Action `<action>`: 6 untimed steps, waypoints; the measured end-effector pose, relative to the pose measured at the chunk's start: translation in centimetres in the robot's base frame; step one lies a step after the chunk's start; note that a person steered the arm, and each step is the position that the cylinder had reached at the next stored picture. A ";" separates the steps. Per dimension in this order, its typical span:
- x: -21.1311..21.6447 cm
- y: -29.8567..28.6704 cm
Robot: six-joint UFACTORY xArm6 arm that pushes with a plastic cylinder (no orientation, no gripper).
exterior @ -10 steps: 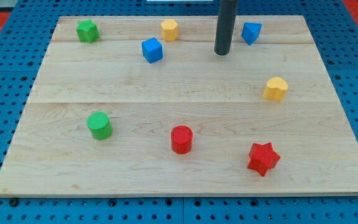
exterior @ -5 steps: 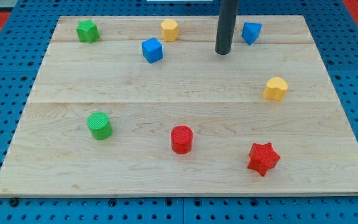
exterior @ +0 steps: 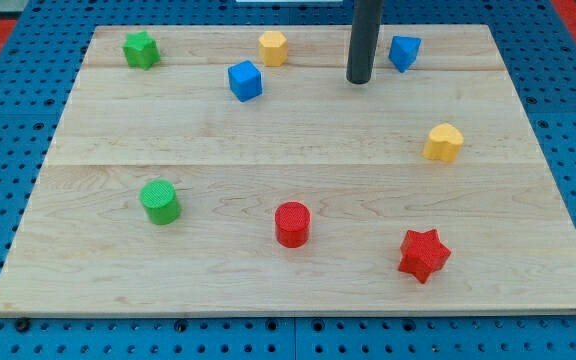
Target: Push the triangle diagonally to the green circle
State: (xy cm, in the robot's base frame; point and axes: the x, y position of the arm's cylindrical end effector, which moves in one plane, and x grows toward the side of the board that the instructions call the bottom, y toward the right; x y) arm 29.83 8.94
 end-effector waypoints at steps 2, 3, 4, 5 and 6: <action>0.5 -0.5; 1.3 4.5; -0.4 11.2; -3.6 17.3; -7.3 13.4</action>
